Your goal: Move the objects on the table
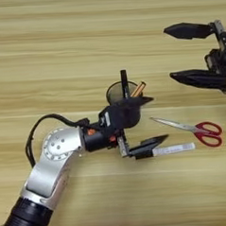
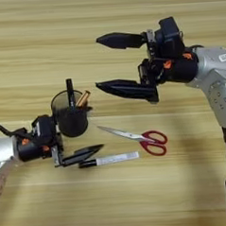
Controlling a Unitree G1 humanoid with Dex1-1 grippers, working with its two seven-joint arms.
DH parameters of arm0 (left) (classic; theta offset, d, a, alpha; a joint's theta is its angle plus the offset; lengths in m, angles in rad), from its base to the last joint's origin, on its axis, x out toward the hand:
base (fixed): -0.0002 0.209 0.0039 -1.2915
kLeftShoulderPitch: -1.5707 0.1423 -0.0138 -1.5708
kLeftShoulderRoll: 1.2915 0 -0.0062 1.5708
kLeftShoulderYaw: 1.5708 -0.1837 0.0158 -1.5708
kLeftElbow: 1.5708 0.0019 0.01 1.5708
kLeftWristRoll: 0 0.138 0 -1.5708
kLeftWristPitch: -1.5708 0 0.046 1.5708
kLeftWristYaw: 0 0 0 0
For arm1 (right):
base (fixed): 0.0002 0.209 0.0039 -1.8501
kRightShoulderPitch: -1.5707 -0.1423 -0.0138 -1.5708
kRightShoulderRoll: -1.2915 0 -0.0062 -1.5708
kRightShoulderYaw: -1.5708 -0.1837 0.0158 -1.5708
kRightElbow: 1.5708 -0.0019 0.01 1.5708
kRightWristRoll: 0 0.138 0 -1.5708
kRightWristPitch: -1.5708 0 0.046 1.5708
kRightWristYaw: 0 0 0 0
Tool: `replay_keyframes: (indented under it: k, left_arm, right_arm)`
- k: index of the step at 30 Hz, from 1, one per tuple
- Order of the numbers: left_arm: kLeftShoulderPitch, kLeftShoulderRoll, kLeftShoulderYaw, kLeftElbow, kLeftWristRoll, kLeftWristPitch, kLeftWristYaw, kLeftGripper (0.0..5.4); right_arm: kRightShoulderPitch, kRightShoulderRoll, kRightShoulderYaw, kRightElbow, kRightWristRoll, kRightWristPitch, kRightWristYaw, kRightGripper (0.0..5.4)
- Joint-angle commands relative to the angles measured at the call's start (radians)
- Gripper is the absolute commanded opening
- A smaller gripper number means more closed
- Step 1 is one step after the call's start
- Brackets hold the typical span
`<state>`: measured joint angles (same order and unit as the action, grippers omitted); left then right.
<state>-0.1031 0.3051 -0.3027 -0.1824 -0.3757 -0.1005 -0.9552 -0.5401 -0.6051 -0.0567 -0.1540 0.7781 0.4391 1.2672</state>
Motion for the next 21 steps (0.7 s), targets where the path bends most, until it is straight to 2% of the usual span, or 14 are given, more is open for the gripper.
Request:
replay_keyframes:
  k: [1, 5, 9, 14, 17, 21]
  left_arm:
    - [-0.016, -0.034, 0.053, -0.042, -0.060, 0.020, 0.047, 4.93]
    - [-0.035, -0.071, 0.101, -0.037, -0.076, 0.014, 0.110, 5.37]
    - [-0.049, -0.097, 0.144, -0.031, -0.074, 0.009, 0.168, 5.37]
    - [-0.050, -0.097, 0.166, -0.011, -0.031, -0.017, 0.202, 5.37]
    - [-0.041, -0.100, 0.177, 0.003, -0.026, -0.020, 0.220, 5.37]
    - [-0.044, -0.103, 0.202, 0.036, 0.013, -0.028, 0.278, 5.37]
  right_arm:
    - [0.008, 0.011, -0.026, 0.009, -0.017, -0.029, -0.026, 5.40]
    - [0.021, 0.023, -0.042, 0.021, -0.039, -0.062, -0.062, 5.40]
    - [0.056, 0.035, -0.054, 0.025, -0.095, -0.124, -0.112, 5.40]
    - [0.107, 0.036, -0.065, 0.012, -0.151, -0.187, -0.167, 5.40]
    - [0.139, 0.041, -0.073, -0.005, -0.174, -0.214, -0.205, 5.40]
    - [0.190, 0.042, -0.074, -0.030, -0.221, -0.246, -0.262, 5.40]
